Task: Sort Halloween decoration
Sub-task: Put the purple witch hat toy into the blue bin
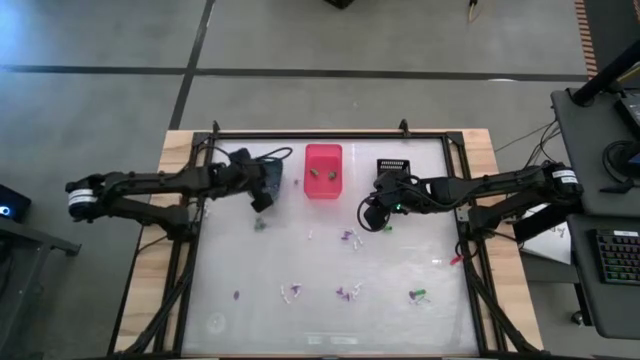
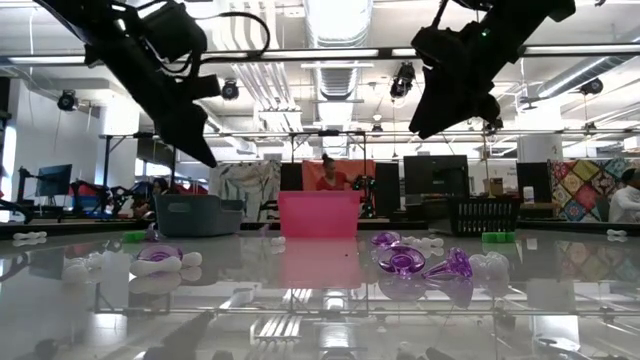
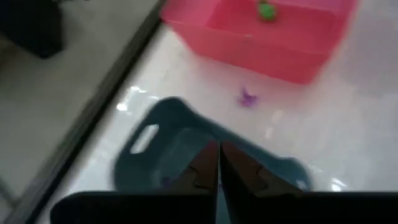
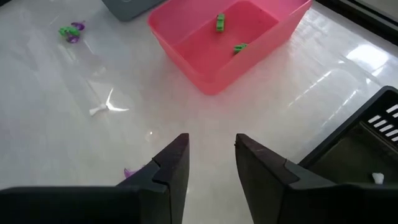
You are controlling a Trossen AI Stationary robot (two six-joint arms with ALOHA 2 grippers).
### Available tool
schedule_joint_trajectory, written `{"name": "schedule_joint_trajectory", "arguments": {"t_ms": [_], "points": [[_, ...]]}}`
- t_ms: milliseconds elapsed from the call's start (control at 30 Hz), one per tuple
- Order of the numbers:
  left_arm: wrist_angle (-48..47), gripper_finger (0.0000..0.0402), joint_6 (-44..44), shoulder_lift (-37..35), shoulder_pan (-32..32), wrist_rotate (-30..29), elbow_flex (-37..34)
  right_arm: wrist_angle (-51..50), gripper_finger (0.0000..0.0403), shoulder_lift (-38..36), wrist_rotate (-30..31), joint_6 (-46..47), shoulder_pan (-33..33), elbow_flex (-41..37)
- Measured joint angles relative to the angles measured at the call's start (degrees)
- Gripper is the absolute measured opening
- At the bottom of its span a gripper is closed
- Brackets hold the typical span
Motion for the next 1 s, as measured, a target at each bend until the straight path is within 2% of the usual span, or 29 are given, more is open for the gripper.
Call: {"name": "schedule_joint_trajectory", "arguments": {"t_ms": [167,467,567,800,1000], "points": [[1.79,0.0000,-0.02,1.44,-0.17,4.41,0.02,0.02,0.0121,0.00,0.00,-0.28,0.00,0.00],[8.57,0.0000,1.24,2.00,-0.16,5.39,0.02,0.40,0.0118,0.00,0.00,-0.48,0.00,0.00],[11.23,0.0000,5.14,2.19,-0.14,6.01,0.04,0.42,0.0120,0.00,0.00,-0.48,0.00,0.00],[14.03,0.0000,15.61,4.92,1.15,14.78,0.60,0.72,0.0121,0.00,0.00,-0.48,0.00,0.00],[6.91,0.0000,22.43,11.04,4.21,15.07,9.14,0.83,0.0115,0.00,0.00,-0.48,-0.02,0.00]]}}
